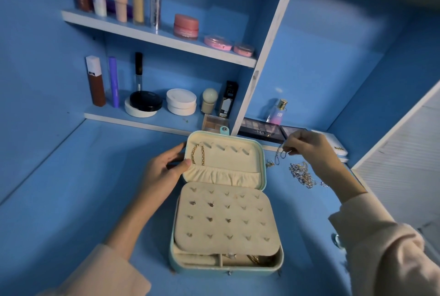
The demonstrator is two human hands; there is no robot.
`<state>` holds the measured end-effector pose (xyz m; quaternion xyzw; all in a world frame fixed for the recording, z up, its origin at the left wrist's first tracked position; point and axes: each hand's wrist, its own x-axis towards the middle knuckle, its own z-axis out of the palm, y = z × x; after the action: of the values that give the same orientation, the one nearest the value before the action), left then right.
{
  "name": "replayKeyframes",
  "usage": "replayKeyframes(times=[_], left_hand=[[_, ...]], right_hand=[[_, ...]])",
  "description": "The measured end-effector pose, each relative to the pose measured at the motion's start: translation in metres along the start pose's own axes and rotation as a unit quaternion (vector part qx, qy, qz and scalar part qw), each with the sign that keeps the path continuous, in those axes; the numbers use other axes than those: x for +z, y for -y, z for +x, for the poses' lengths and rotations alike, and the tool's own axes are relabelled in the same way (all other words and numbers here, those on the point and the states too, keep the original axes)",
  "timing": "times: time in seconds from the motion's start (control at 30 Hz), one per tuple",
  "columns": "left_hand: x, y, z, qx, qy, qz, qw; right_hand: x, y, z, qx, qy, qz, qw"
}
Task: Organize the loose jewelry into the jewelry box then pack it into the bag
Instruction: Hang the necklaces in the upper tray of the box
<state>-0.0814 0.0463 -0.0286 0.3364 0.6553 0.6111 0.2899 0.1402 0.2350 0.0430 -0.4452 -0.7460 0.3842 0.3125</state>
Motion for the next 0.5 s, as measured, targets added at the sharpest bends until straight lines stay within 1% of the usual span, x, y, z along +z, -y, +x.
replayKeyframes(times=[0.1,0.27,0.4,0.5], left_hand=[[-0.001,0.0,0.0,-0.001,0.0,0.0,1.0],[0.0,-0.002,-0.001,-0.002,0.0,0.0,1.0],[0.0,-0.002,-0.001,-0.003,0.004,0.002,1.0],[-0.001,-0.002,-0.001,-0.003,0.006,0.002,1.0]], right_hand=[[-0.005,0.013,-0.002,-0.025,0.0,0.063,0.998],[-0.006,0.036,-0.008,-0.04,0.032,0.098,0.994],[0.002,0.059,-0.017,-0.048,0.078,0.166,0.982],[0.012,0.075,-0.023,-0.058,0.12,0.17,0.976]])
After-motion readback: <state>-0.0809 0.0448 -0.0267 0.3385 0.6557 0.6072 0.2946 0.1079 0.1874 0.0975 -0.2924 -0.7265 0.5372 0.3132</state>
